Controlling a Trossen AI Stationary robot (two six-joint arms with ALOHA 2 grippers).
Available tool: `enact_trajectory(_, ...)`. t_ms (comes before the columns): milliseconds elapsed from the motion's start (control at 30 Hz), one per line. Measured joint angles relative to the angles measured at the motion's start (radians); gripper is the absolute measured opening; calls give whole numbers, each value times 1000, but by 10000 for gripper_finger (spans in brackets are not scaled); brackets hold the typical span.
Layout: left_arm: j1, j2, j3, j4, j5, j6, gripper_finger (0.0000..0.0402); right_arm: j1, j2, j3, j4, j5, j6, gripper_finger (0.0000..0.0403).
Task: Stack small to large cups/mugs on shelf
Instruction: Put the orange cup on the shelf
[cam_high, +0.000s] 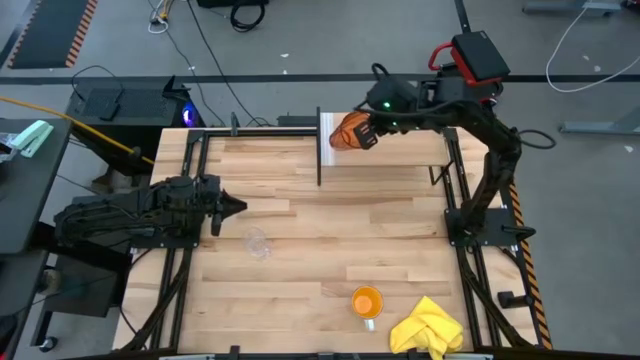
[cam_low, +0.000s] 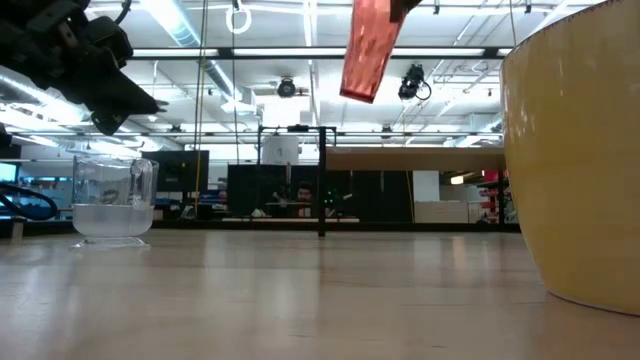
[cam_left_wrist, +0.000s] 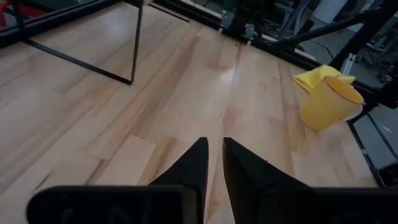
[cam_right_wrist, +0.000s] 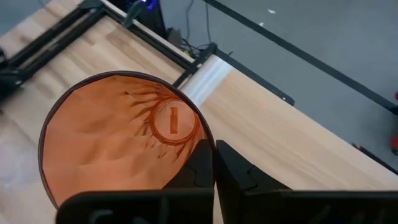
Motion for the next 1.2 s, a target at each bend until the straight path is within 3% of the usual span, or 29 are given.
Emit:
enact_trajectory(533,0,0,0,0,-16,0,51,-78,126,-1,0,-2,-105,3)
enact_trajectory(1200,0,0,0,-2,-17,0,55,-117,151,-1,0,-2,-106,3)
